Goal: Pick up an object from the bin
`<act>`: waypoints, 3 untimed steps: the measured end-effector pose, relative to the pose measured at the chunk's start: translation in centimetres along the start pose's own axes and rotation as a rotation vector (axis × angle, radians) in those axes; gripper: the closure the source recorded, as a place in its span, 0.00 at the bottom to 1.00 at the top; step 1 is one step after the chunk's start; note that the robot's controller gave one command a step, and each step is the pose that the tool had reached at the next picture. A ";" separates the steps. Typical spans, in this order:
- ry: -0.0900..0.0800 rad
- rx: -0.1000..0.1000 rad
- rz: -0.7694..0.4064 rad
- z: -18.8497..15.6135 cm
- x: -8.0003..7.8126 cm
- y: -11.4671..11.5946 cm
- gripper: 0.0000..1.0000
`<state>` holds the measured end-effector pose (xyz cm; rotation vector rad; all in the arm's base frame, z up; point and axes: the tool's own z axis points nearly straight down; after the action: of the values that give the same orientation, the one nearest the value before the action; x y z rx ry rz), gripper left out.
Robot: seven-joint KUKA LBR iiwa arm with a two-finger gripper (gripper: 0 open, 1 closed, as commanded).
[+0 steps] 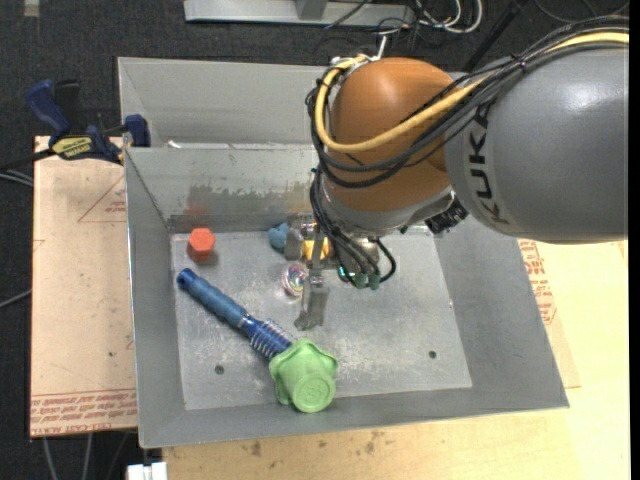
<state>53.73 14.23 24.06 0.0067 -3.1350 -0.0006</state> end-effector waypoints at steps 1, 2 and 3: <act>0.003 0.000 -0.025 11.1 3.5 3.7 0.00; -0.013 0.002 -0.349 16.5 4.3 -5.6 0.00; -0.008 0.000 -0.350 16.6 4.5 -5.5 1.00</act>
Offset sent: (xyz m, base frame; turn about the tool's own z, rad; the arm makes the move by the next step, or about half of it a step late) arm -0.0332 0.0346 -0.1056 -0.0200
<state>49.19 8.71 7.51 0.5539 -3.0938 -0.0023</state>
